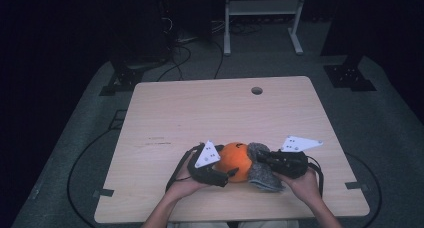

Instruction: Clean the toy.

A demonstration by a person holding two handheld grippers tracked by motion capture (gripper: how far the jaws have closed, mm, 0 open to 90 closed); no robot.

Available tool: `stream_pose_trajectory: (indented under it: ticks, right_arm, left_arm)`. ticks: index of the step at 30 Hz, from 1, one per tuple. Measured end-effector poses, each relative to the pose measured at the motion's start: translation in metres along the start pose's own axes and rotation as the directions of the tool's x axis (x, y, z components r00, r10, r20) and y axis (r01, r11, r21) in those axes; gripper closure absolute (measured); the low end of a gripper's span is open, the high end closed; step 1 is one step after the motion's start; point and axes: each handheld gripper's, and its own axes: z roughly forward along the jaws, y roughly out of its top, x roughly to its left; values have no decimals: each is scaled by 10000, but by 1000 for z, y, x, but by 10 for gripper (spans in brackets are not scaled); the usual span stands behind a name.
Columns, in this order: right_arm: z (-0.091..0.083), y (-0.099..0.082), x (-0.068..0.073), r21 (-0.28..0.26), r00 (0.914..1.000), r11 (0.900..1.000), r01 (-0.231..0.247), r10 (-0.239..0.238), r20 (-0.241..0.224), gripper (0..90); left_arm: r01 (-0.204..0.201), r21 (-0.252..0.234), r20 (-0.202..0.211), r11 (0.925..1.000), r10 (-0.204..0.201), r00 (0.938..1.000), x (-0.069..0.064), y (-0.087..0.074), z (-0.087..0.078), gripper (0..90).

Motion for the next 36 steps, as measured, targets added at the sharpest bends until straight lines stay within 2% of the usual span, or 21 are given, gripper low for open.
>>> stream_pose_trajectory:
  ticks: [1,2,4,5,6,8,9,11,13,14,15,17,18,21,25,27,29,33,34,35,36]
  right_arm:
    - [0,0,1,48,9999,10000,52,-52,-103,815]
    - [-1,0,1,139,9999,9998,110,-108,-112,815]
    - [-6,3,3,63,9999,9998,167,-167,-24,815]
    - [-9,6,4,-183,9998,9998,91,-94,-155,815]
    - [-12,9,5,-442,9995,9990,75,-88,-306,815]
    - [-10,13,8,-351,9991,9990,282,-293,-305,815]
    - [-7,12,9,-125,9987,9990,418,-421,-280,816]
    - [0,5,8,277,9981,9990,358,-343,-520,816]
    - [0,2,8,531,9952,9977,429,-381,-897,816]
    - [-1,2,9,642,9934,9964,561,-492,-1040,816]
    - [-1,1,10,799,9886,9948,638,-521,-1410,815]
    - [-2,-2,14,1010,9804,9906,919,-722,-1835,816]
    - [-3,-4,15,1104,9801,9884,1045,-835,-1799,815]
    - [-5,-5,10,1213,9851,9879,962,-771,-1539,816]
    - [-10,-7,0,1136,9959,9922,518,-430,-791,817]
    - [-11,-9,-2,1188,9928,9923,361,-220,-1180,816]
    - [-10,-11,-1,1156,9838,9923,449,-238,-1775,815]
    - [-5,-8,1,1115,9873,9921,578,-403,-1536,816]
    - [-3,-8,0,1088,9868,9924,568,-392,-1572,816]
    - [-2,-8,1,1112,9858,9919,615,-429,-1622,816]
    - [-2,-9,3,1125,9821,9907,765,-554,-1799,816]
  left_arm:
    - [24,40,177,10000,-25,9998,0,-3,2,152]
    - [-57,-104,359,9999,60,9993,-3,-7,4,244]
    - [-25,-58,146,10000,26,9999,-9,-9,8,332]
    - [29,48,255,10000,-31,9997,-12,-8,10,344]
    - [-200,227,425,9995,190,9989,-16,-6,12,345]
    - [-554,417,964,9976,512,9940,-23,-1,13,327]
    - [-527,426,1195,9977,473,9917,-23,1,12,300]
    - [-60,-2,1677,10000,59,9858,-17,4,7,247]
    - [366,-377,1176,9986,-319,9925,-10,4,2,198]
    - [544,-371,1085,9978,-501,9928,-6,3,2,193]
    - [621,-309,940,9976,-589,9938,-4,2,3,193]
    - [786,348,850,9963,-813,9931,-3,-5,10,226]
    - [688,602,869,9958,-739,9935,-6,-9,14,253]
    - [380,700,718,9968,-430,9965,-14,-9,18,317]
    - [21,740,1112,9973,-104,9937,-15,-6,12,322]
    - [-39,335,1154,9994,1,9933,-13,-4,9,242]
    - [-22,629,1067,9980,-45,9943,-13,-5,14,148]
    - [-310,844,1219,9960,205,9923,-15,-9,13,280]
    - [-577,659,1383,9962,481,9892,-13,-7,9,279]
    - [-675,122,1532,9976,649,9861,-13,-5,4,268]
    - [-581,-166,1440,9982,599,9878,-13,-4,3,250]
